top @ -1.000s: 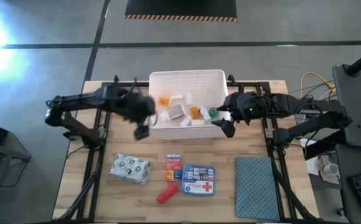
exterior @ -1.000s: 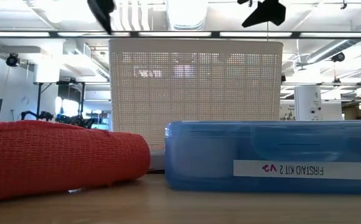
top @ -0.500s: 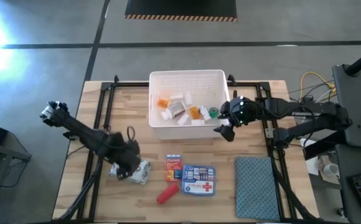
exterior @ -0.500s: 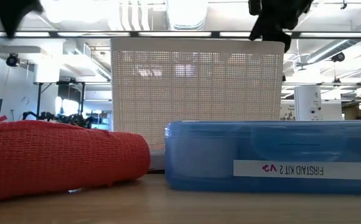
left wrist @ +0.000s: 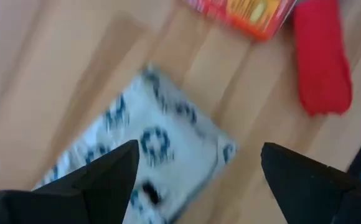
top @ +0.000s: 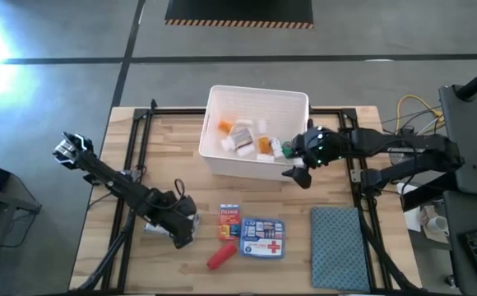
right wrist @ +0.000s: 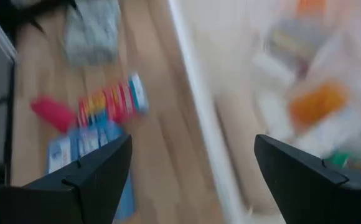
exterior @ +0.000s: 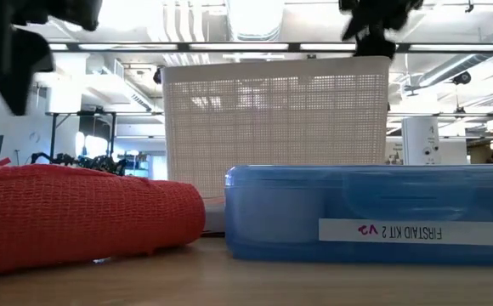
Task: Pick & place medical supplies in basket/bin
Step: Put the medicine box into the white bin
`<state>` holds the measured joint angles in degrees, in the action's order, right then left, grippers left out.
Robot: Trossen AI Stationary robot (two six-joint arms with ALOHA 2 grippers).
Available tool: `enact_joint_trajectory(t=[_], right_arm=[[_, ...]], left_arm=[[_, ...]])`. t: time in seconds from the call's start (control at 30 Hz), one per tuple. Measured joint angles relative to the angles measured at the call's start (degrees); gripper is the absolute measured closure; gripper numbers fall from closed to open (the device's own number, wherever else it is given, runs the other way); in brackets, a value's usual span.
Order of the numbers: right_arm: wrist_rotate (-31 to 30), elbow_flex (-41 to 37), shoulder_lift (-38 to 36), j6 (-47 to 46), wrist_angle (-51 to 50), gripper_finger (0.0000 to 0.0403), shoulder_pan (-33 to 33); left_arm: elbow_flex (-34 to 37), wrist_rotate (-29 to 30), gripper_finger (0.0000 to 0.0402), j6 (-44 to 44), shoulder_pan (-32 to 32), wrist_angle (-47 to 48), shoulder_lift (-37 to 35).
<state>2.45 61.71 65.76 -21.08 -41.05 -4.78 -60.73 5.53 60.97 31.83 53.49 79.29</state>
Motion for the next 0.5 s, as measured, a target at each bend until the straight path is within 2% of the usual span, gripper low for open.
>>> enact_joint_trajectory(t=[0.13, 0.2, 0.27, 0.37, 0.43, 0.5], right_arm=[[-4.0, 5.6, -0.8, 3.7, 0.9, 0.0075, 1.3], [-7.1, 8.3, -0.9, 4.6, 1.0, 0.0075, 3.1], [-11.1, 10.5, -1.4, 4.8, 0.3, 0.0075, 5.4], [-19.3, 13.2, -2.0, 2.0, -4.9, 0.0075, 8.6], [-24.4, 14.0, -1.9, -3.9, -11.7, 0.0075, 10.2], [-26.1, 14.1, -1.9, -12.0, -19.3, 0.0075, 11.7]], left_arm=[[1.0, 6.8, 0.0087, -6.2, -0.1, -8.1, 1.1], [2.4, 10.6, 0.0087, -6.9, -0.6, -13.9, 2.5], [4.0, 11.5, 0.0087, -5.8, -2.3, -20.3, 4.1], [6.2, 11.3, 0.0087, 3.3, -6.2, -24.1, 6.9], [7.3, 10.8, 0.0087, 12.4, -8.5, -24.2, 8.4], [7.9, 11.0, 0.0087, 20.1, -10.2, -26.1, 9.6]])
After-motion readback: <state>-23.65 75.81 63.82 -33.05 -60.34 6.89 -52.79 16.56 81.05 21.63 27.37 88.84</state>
